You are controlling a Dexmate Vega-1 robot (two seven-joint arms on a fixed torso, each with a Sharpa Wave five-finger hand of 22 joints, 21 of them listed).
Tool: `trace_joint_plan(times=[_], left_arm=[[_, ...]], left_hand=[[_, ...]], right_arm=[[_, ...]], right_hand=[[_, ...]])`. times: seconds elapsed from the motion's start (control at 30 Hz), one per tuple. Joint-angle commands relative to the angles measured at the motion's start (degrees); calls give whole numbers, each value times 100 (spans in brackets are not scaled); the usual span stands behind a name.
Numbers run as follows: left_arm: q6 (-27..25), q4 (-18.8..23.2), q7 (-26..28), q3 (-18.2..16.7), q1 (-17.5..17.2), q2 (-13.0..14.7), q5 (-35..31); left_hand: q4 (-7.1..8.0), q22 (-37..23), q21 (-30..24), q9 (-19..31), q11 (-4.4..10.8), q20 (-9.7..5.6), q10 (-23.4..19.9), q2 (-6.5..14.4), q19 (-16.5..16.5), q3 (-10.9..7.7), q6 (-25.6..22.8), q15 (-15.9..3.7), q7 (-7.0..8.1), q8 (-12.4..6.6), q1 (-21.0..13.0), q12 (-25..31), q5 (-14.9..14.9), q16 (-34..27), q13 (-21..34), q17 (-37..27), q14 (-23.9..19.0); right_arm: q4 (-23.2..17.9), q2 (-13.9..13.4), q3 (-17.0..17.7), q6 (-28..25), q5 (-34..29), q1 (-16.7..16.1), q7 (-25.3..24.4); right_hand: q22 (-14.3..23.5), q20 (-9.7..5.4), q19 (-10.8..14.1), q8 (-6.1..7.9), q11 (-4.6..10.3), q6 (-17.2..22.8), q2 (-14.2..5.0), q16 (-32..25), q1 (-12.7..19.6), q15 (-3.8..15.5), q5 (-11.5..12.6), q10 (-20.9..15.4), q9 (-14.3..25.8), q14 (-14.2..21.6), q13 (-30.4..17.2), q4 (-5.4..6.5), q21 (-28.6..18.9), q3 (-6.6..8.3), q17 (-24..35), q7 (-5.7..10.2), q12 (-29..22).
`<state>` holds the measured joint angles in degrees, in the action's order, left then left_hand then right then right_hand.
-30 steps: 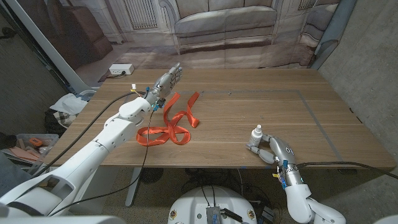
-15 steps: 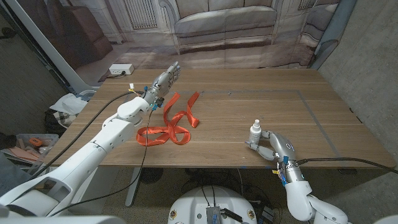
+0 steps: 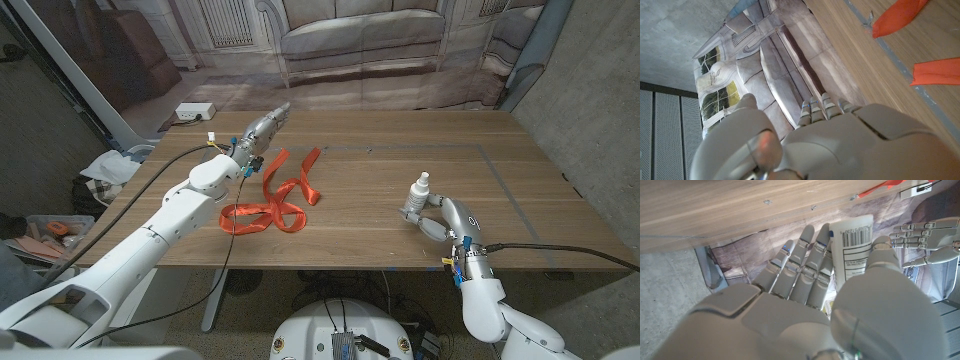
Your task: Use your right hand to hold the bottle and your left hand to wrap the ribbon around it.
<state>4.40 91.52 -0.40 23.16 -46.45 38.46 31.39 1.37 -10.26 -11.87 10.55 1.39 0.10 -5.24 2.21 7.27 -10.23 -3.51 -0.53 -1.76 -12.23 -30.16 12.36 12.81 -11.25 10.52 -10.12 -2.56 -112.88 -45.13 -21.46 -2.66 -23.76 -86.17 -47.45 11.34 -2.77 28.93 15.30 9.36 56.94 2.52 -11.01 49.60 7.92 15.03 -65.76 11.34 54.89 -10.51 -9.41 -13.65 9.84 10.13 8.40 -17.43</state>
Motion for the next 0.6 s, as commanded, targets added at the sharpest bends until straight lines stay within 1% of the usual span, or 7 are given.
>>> trace_joint_plan(times=[0.03, 0.2, 0.3, 0.37, 0.5, 0.53, 0.6], left_arm=[[-317, 321, 665, 106, -12, 228, -767], [-488, 485, 1075, 127, -38, 378, -1306], [-515, 464, 1174, 143, -14, 412, -1513], [-492, 418, 1252, 163, 9, 419, -1674], [-477, 328, 1375, 258, 101, 467, -2095], [-476, 309, 1393, 288, 129, 484, -2208], [-469, 271, 1397, 351, 192, 528, -2426]], left_hand=[[-142, -27, -122, 16, -34, -61, -187, -4, -291, -59, -187, -18, -25, -49, -236, 52, -61, -44, 28, -10, -182], [-218, -37, -151, 18, -34, -64, -331, 6, -408, -89, -375, -34, -9, -92, -358, 77, -79, -64, 29, -11, -326], [-270, -41, -144, 20, 50, -60, -468, 22, -423, -115, -507, -60, 39, -119, -448, 105, -86, -59, 31, -11, -384], [-317, -43, -133, 23, 59, -37, -611, 37, -434, -136, -686, -121, 118, -156, -529, 128, -94, -82, 33, -13, -528], [-393, -42, -112, 25, 162, -22, -865, 58, -441, -173, -988, -188, 160, -219, -660, 171, -97, -91, 37, -12, -699], [-436, -38, -96, 27, 205, -50, -973, 68, -433, -193, -1136, -228, 188, -248, -732, 184, -97, -85, 38, -9, -762], [-478, -33, -77, 26, 193, -147, -1063, 63, -416, -208, -1209, -283, 202, -251, -797, 193, -98, -96, 38, -5, -860]], right_arm=[[-75, 120, 111, -21, 102, 174, 377], [-10, 179, 64, -52, 130, 315, 519], [31, 225, 20, -44, 127, 395, 554], [47, 258, -21, -78, 109, 454, 588], [51, 335, -117, -189, 68, 561, 652], [48, 355, -144, -225, 54, 588, 666], [51, 407, -199, -288, 33, 647, 682]], right_hand=[[15, -339, -34, 0, 228, 391, -1030, 19, 1100, 502, -36, -236, 16, 50, -12, 36, 15, 58, 11, 404, 13], [16, -330, -49, -17, 232, 374, -1047, 24, 1090, 491, -70, -222, 20, 52, -13, 64, 20, 64, 11, 406, 32], [17, -324, -51, -23, 234, 370, -1048, 29, 1091, 493, -85, -215, 21, 47, -14, 69, 20, 68, 10, 407, 40], [17, -320, -56, -26, 234, 367, -1053, 30, 1092, 494, -93, -211, 22, 48, -14, 73, 22, 71, 10, 407, 45], [17, -315, -57, -37, 235, 355, -1062, 32, 1093, 494, -113, -202, 24, 50, -15, 83, 22, 78, 11, 407, 56], [18, -314, -59, -41, 236, 351, -1056, 36, 1091, 490, -122, -199, 24, 44, -16, 85, 22, 76, 9, 407, 61], [18, -307, -62, -48, 236, 344, -1066, 35, 1103, 503, -135, -197, 26, 47, -17, 85, 24, 86, 11, 408, 67]])
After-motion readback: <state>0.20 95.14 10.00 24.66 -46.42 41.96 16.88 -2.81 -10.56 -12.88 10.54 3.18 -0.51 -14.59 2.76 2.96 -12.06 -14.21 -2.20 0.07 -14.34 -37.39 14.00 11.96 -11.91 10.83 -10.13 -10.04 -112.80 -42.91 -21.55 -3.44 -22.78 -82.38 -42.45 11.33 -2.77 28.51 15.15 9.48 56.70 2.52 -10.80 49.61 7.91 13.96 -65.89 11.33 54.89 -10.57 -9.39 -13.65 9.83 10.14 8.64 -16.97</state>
